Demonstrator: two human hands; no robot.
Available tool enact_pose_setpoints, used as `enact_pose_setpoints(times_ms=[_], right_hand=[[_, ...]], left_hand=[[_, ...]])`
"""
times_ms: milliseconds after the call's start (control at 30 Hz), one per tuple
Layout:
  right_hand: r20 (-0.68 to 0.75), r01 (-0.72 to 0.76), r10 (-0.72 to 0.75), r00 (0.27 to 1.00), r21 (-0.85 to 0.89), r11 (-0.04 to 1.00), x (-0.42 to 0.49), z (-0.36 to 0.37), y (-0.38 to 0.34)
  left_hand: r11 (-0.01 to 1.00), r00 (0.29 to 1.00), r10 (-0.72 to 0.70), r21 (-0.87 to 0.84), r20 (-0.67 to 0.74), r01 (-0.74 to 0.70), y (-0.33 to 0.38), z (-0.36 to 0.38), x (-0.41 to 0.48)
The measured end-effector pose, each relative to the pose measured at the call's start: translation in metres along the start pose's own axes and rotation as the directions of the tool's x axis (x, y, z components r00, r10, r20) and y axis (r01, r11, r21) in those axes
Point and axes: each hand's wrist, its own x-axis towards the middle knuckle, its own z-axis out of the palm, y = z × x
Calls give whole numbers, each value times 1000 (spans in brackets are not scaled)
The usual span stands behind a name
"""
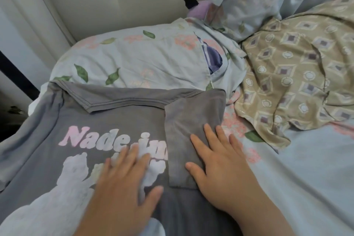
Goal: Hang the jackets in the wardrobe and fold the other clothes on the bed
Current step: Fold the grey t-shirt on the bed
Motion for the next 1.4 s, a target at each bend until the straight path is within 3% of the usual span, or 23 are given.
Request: enact_pose_setpoints(times_ms=[67, 133, 367, 467, 533, 600, 700, 733, 800, 867, 967, 1000, 1067, 1100, 1133, 1167, 1267, 1333, 1400], right_hand=[[50, -7, 13, 999, -116, 993, 1, 7, 1], [47, -36, 43, 998, -127, 991, 2, 9, 3], [37, -91, 103, 994, -244, 966, 0, 7, -10], [38, -152, 179, 983, -374, 915, -3, 3, -28], [-79, -152, 133, 988, -343, 927, 2, 6, -59], [-146, 6, -32, 989, -175, 984, 16, 21, -103], [-21, 215, -214, 977, 151, 965, 49, 48, -183], [-10, 220, -225, 974, 253, 942, 60, 55, -205], [2, 202, -218, 976, 366, 908, 81, 71, -237], [30, 218, -240, 970, 320, 922, 92, 90, -251], [-1, 297, -297, 955, 19, 955, 91, 114, -253], [-27, 295, -295, 955, -15, 955, 90, 118, -252], [-48, 274, -273, 961, -1, 962, 87, 122, -252], [-52, 270, -269, 962, 11, 963, 87, 123, -252], [-55, 269, -267, 962, 16, 963, 87, 123, -252], [-54, 267, -266, 962, 20, 963, 88, 122, -251], [-32, 258, -257, 966, 14, 966, 87, 123, -253], [-13, 257, -257, 966, -3, 966, 87, 124, -253], [-9, 254, -255, 967, -16, 967, 88, 124, -253]], left_hand=[[969, 967, -214, 152, 135, 193, -41, -8, -11], [943, 945, -296, 200, 136, 267, -71, -6, -20], [965, 966, -259, 39, 13, 258, -84, 17, -28], [972, 972, -236, -16, 5, 236, -85, 19, -29], [974, 975, -220, -64, -25, 218, -85, 18, -30], [952, 969, -224, -236, -100, 196, -86, 14, -33], [723, 865, -437, -668, -246, 175, -91, 2, -40], [613, 828, -519, -768, -214, 185, -93, -6, -39], [446, 830, -557, -857, -42, 256, -111, -26, -35], [484, 823, -565, -829, -51, 281, -145, -43, -31], [706, 683, -651, -594, -331, 385, -210, -58, -25], [709, 665, -678, -520, -314, 476, -229, -58, -23], [513, 644, -765, -597, 9, 617, -257, -52, -11], [379, 639, -748, -675, 178, 633, -265, -48, -4], [275, 640, -723, -740, 261, 613, -271, -42, 2], [232, 630, -732, -774, 261, 589, -276, -37, 7], [260, 562, -820, -803, 111, 537, -282, -27, 17], [254, 586, -808, -865, 57, 433, -278, -25, 23], [161, 582, -812, -939, 50, 305, -279, -31, 31]])
